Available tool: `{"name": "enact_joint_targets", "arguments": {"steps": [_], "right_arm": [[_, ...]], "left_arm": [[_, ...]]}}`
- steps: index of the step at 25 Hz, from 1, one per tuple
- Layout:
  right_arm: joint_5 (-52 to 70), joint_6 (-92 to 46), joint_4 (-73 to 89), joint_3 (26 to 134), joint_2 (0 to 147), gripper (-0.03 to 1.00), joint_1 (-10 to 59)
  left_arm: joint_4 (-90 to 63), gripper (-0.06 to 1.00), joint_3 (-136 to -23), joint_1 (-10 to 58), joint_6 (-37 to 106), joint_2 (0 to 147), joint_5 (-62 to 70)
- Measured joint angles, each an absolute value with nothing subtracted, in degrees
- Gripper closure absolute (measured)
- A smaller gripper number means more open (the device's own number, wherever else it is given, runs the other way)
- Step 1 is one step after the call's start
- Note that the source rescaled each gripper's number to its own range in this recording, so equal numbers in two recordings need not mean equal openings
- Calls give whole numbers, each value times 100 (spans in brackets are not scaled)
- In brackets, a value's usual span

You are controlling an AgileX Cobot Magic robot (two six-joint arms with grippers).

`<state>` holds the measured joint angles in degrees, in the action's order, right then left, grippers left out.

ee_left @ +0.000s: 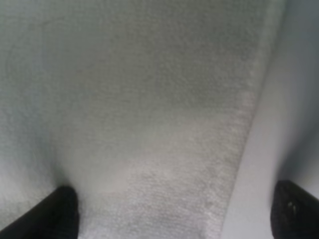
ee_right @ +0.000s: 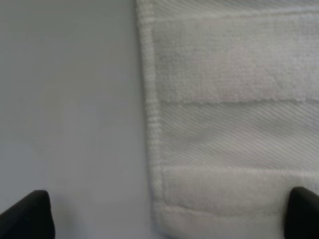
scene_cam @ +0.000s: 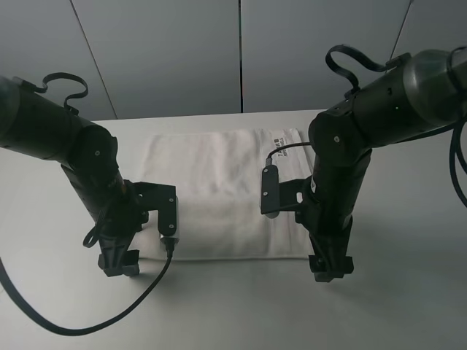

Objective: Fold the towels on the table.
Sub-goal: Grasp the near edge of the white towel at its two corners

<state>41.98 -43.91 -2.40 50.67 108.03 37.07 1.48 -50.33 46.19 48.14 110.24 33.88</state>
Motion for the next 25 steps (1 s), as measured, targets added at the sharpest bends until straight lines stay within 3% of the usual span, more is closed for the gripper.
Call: {"name": "enact_joint_targets", "arguments": {"steps": [15, 20, 25], "right_arm": [[3834, -4376, -633, 5067, 10954, -3, 3707], [3772, -4376, -688, 4955, 10958, 16, 3707], [3549, -4376, -827, 4779, 10972, 18, 3707]], "left_arm": [[64, -5, -5075, 4619, 4778, 11123, 3388], [0, -5, -5075, 4619, 4778, 11123, 3388], [0, -5, -5075, 4619, 4778, 11123, 3388]]}}
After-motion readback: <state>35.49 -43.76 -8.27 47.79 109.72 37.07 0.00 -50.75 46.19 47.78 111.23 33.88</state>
